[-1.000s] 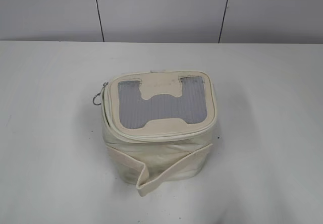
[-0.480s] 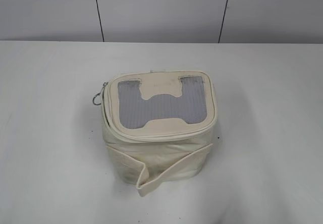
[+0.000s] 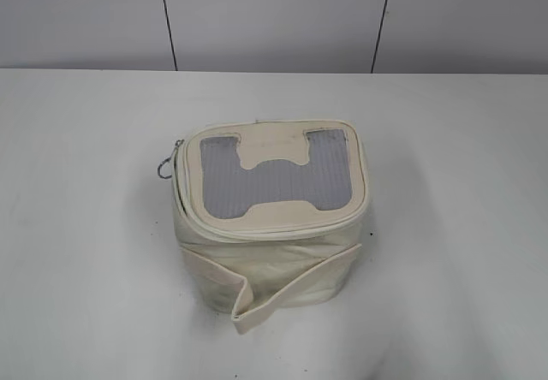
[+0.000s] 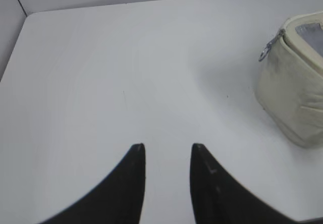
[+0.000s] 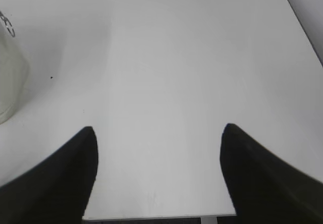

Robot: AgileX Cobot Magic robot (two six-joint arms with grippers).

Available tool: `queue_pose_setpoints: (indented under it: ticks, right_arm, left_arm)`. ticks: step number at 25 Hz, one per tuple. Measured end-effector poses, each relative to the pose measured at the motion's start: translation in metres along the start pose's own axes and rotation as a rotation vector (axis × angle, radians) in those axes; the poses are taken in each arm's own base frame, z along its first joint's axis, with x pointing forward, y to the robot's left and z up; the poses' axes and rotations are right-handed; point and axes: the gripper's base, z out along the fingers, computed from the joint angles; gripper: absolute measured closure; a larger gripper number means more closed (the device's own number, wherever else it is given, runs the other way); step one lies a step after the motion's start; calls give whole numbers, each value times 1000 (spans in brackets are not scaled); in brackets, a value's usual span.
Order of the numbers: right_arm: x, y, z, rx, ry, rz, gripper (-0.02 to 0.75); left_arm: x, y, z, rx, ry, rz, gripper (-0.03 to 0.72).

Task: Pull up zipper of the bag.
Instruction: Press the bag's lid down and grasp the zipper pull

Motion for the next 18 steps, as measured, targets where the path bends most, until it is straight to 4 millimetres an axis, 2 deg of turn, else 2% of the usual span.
queue_pose_setpoints:
  ticks: [4,9,11,18]
  right_arm:
    - [-3,0,6,-26,44,-12,152]
    - [-10,0,19,-64,126,-46,152]
    - [-18,0,26,-75,148,-67,152]
    - [-58,12,60,-159,129,-126,152]
  left_arm:
    - [-21,-2,8,35,-33,-33,449]
    - [-46,-6,40,124,-29,-154,435]
    - [-56,-7,55,155,-25,-205,421]
    - [-82,-10,112,241,135,-205,391]
